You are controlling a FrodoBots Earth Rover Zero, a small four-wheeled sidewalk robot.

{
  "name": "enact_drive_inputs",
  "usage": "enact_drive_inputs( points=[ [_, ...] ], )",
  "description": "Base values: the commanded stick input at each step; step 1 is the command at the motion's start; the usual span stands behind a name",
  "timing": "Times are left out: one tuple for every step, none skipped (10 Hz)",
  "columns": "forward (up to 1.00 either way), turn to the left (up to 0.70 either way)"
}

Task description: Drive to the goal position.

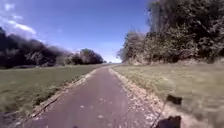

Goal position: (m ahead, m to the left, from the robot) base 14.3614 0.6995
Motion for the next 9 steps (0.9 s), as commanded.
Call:
enact_drive_inputs(
  points=[
    [0.85, 0.05],
    [0.85, 0.12],
    [0.85, 0.34],
    [0.85, 0.34],
    [0.85, 0.34],
    [0.85, 0.2],
    [0.85, 0.19],
    [0.9, 0.01],
    [0.97, 0.02]
  ],
)
